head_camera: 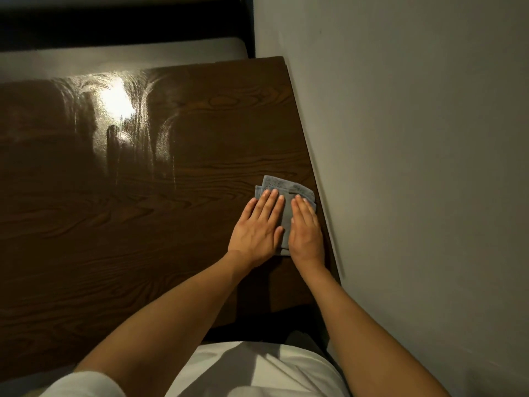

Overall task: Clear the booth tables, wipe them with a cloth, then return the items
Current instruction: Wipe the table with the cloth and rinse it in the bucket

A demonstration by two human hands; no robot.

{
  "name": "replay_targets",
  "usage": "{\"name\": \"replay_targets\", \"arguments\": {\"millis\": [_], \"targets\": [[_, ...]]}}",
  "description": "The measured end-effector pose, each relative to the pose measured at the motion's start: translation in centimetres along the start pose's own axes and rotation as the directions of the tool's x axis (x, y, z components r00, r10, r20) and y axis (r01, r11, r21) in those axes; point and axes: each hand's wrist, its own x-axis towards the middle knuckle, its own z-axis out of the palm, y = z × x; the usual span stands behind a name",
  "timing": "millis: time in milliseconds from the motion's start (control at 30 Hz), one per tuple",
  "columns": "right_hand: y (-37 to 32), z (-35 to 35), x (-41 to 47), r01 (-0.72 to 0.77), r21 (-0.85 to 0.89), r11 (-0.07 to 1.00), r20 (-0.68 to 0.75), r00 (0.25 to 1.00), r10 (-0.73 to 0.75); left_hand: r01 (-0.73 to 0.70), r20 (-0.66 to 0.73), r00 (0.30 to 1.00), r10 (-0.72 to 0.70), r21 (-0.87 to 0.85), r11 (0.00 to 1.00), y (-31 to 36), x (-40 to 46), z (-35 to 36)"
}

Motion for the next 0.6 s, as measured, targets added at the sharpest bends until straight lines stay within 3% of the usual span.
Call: {"name": "replay_targets", "arguments": {"millis": [300, 600], "targets": [[-4.6, 1.2, 11.8, 0.132, 0.080, 0.988, 0.074, 0.988, -0.138, 0.132, -0.124, 0.983, -0.133, -0.020, 0.991, -8.0, 6.1, -3.1], [-8.4, 3.8, 23.6, 0.269, 0.015, 0.963, 0.095, 0.958, -0.269, 0.213, -0.197, 0.957, -0.212, -0.013, 0.977, -15.7, 13.7, -6.7]]}}
